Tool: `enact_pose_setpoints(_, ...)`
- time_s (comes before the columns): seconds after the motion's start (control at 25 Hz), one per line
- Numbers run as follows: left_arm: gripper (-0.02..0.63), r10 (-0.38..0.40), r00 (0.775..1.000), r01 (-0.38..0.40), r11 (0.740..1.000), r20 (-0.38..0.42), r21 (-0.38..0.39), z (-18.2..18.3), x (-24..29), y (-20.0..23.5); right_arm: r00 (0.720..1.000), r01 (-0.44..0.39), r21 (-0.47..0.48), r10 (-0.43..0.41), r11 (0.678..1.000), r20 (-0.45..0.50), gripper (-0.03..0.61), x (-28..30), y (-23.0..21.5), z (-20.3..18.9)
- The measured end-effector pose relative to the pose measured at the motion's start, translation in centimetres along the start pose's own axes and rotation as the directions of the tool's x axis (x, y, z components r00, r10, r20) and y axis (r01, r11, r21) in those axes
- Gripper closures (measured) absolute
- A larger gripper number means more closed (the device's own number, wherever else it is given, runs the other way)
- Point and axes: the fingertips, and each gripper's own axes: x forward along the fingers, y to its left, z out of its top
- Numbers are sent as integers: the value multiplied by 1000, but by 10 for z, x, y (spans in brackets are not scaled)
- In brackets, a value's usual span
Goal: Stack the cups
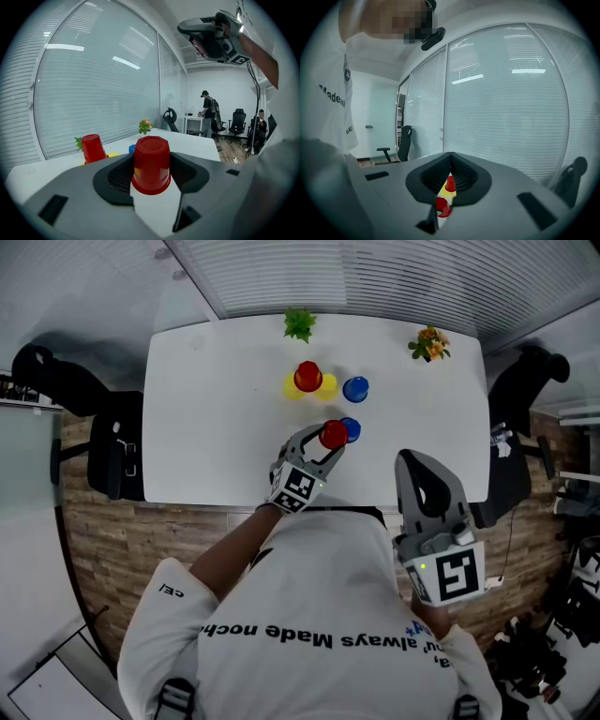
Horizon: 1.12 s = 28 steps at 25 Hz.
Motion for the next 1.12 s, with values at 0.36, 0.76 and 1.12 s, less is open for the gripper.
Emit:
enact_pose_setpoints(0.36, 357, 60, 998, -60, 998, 4, -16, 18, 16, 21, 1000, 8, -9, -8, 1000, -6, 571, 1, -4, 1)
enact_pose_setpoints(0.76, 357, 125, 992, -125, 992, -25, -9, 34, 44, 38, 1000, 17, -13, -17, 1000, -3, 571, 3, -13, 3)
enact_pose_setpoints(1.12, 357, 180, 983, -181, 983, -44, -36, 33, 61, 52, 1000, 26, -8, -26, 1000, -3, 571, 10, -23, 4)
